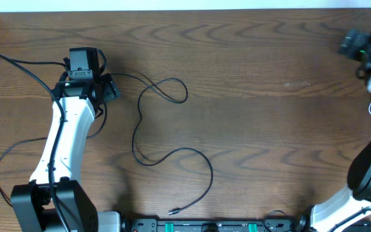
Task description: Untangle cables
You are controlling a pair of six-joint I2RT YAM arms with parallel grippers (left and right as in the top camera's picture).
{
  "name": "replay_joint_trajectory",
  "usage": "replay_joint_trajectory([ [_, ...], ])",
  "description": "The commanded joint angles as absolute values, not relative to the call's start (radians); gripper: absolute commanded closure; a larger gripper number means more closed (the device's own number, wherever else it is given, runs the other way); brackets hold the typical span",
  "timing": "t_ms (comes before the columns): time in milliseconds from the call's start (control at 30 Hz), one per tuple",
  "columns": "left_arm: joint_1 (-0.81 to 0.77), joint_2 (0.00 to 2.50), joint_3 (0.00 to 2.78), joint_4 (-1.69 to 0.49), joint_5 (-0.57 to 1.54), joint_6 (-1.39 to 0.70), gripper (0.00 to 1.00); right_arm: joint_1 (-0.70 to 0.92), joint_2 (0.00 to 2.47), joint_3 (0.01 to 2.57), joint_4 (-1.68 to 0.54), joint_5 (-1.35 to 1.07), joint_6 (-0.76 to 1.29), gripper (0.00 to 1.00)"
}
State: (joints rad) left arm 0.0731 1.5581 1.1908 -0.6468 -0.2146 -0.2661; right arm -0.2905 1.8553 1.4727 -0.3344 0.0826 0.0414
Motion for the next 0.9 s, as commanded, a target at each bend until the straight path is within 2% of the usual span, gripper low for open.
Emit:
replay_joint_trajectory([
  [0,0.076,1.566,1.196,-0.648,-0.217,-0.272,0.1,-0.19,1.84,1.477,-0.402,0.025,0.025,0.01],
  [133,0.076,1.566,1.196,-0.648,-0.217,-0.271,0.1,-0.067,1.84,1.477,-0.482,0.022,0.023,0.01],
  [333,0.076,1.566,1.196,-0.648,-0.217,-0.271,0.1,0.117,1.84,1.477,-0.601,-0.148,-0.11,0.01],
  [500,0.076,1.566,1.196,-0.647,-0.217,-0.272,0.1,0.271,1.84,1.477,-0.718,-0.2,-0.162,0.01],
  [867,0.076,1.566,1.196,-0.648,-0.217,-0.272,0.1,0.553,1.84,1.477,-0.808,-0.221,-0.2,0.01],
])
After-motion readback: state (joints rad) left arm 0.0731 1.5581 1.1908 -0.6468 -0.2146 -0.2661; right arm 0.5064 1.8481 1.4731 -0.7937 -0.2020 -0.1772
